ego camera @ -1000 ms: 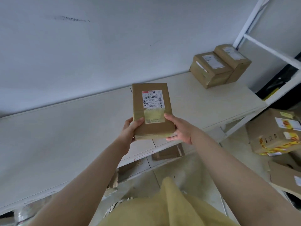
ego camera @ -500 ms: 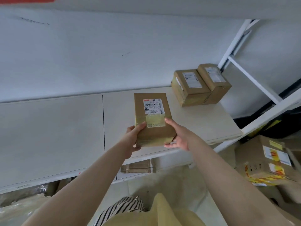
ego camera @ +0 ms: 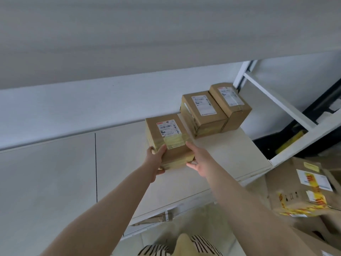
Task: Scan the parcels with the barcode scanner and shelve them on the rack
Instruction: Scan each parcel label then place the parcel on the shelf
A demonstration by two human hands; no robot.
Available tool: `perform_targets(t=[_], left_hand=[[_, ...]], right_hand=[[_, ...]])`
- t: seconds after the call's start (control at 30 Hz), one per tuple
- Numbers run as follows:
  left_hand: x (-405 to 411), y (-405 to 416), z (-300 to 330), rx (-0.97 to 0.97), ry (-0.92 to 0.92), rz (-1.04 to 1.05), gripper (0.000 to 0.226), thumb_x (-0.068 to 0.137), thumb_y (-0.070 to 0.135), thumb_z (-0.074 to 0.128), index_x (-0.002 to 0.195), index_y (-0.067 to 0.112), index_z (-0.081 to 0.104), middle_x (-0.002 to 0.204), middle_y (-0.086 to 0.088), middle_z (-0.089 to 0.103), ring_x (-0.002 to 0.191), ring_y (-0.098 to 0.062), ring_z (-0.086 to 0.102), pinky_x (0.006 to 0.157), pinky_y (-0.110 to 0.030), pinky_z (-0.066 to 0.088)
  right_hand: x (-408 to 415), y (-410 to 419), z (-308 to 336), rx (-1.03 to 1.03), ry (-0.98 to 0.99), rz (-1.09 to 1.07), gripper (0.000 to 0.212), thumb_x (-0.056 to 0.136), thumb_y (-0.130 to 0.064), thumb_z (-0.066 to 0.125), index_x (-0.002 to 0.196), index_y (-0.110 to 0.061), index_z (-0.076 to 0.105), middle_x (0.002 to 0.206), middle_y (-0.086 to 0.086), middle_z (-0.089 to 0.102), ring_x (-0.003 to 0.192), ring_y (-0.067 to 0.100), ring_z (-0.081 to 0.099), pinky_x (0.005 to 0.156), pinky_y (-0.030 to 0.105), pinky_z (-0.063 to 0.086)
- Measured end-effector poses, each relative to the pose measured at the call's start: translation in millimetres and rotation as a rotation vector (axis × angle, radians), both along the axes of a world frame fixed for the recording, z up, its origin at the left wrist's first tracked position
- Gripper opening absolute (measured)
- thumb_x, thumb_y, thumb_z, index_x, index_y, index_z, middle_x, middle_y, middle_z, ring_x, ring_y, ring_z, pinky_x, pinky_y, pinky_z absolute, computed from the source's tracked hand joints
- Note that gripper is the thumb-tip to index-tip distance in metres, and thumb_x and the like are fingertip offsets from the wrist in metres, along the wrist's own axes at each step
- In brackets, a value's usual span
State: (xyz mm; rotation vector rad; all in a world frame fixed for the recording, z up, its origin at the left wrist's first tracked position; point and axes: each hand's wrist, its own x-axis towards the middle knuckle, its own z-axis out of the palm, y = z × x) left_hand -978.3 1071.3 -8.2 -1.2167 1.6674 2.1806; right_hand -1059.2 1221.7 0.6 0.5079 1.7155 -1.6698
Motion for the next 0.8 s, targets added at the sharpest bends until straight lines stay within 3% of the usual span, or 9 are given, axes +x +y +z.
perform_targets(t=[0.07, 0.17, 0.27, 0.33, 0.4, 0.53, 0.63, 0.8], left_hand=[[-16, 0, 0, -0.019, 0.014, -0.012, 0.073, 0.095, 0.054, 0.06, 0.154, 0.025, 0.028, 0.136, -0.005, 0.054, 0.11, -0.025, 0.06, 0.085, -0.042, 0.059], [-40, -1, 2, -0.011, 0.044, 0.011, 0.09, 0.095, 0.05, 0.063, 0.161, 0.025, 0.007, 0.151, -0.005, 0.043, 0.119, -0.023, 0.053, 0.1, -0.042, 0.053], [-62, 2, 3, -0.027, 0.072, 0.055, 0.085, 0.095, 0.039, 0.067, 0.16, 0.021, 0.015, 0.148, -0.007, 0.046, 0.116, -0.021, 0.053, 0.108, -0.042, 0.048], [-74, 6, 1, -0.046, 0.074, 0.088, 0.074, 0.097, 0.035, 0.065, 0.157, 0.017, 0.025, 0.136, -0.007, 0.052, 0.112, -0.022, 0.055, 0.106, -0.041, 0.048], [-84, 9, -2, -0.064, 0.065, 0.119, 0.067, 0.098, 0.036, 0.064, 0.154, 0.016, 0.033, 0.127, -0.006, 0.055, 0.109, -0.023, 0.056, 0.099, -0.04, 0.05], [-102, 13, -3, -0.099, 0.044, 0.177, 0.064, 0.095, 0.035, 0.069, 0.15, 0.016, 0.041, 0.114, -0.006, 0.06, 0.102, -0.024, 0.058, 0.095, -0.043, 0.052], [-110, 12, -2, -0.135, 0.04, 0.191, 0.058, 0.093, 0.032, 0.072, 0.144, 0.017, 0.049, 0.089, 0.0, 0.06, 0.085, -0.023, 0.056, 0.092, -0.043, 0.053], [-117, 9, 0, -0.15, 0.02, 0.192, 0.039, 0.093, 0.028, 0.072, 0.129, 0.02, 0.058, 0.085, 0.001, 0.061, 0.084, -0.025, 0.058, 0.094, -0.048, 0.055]], right_hand=[[-10, -5, -5, -0.026, 0.025, -0.032, 0.06, 0.09, -0.037, 0.072, 0.141, -0.015, 0.05, 0.151, 0.003, 0.045, 0.134, 0.029, 0.045, 0.107, 0.041, 0.048], [-26, -14, -10, -0.029, 0.037, -0.111, 0.066, 0.089, -0.037, 0.072, 0.144, -0.012, 0.046, 0.146, 0.001, 0.047, 0.135, 0.027, 0.045, 0.113, 0.038, 0.04], [-43, -22, -16, 0.006, 0.006, -0.179, 0.078, 0.082, -0.049, 0.075, 0.144, -0.013, 0.044, 0.144, 0.001, 0.048, 0.132, 0.03, 0.048, 0.105, 0.036, 0.04], [-54, -24, -18, -0.018, -0.049, -0.194, 0.073, 0.082, -0.053, 0.074, 0.139, -0.015, 0.048, 0.137, -0.001, 0.051, 0.128, 0.03, 0.051, 0.097, 0.036, 0.044], [-65, -27, -19, -0.116, -0.095, -0.18, 0.065, 0.088, -0.051, 0.069, 0.138, -0.015, 0.049, 0.133, 0.007, 0.056, 0.122, 0.03, 0.055, 0.103, 0.039, 0.047], [-84, -25, -13, -0.178, -0.145, -0.16, 0.053, 0.091, -0.049, 0.068, 0.126, -0.012, 0.052, 0.1, 0.01, 0.06, 0.089, 0.026, 0.059, 0.093, 0.041, 0.049], [-94, -27, -13, -0.188, -0.163, -0.157, 0.062, 0.086, -0.05, 0.072, 0.129, -0.01, 0.051, 0.109, 0.014, 0.06, 0.105, 0.032, 0.061, 0.099, 0.045, 0.052], [-107, -30, -14, -0.205, -0.185, -0.163, 0.064, 0.09, -0.044, 0.07, 0.138, -0.009, 0.044, 0.118, 0.015, 0.051, 0.124, 0.037, 0.053, 0.107, 0.05, 0.046]])
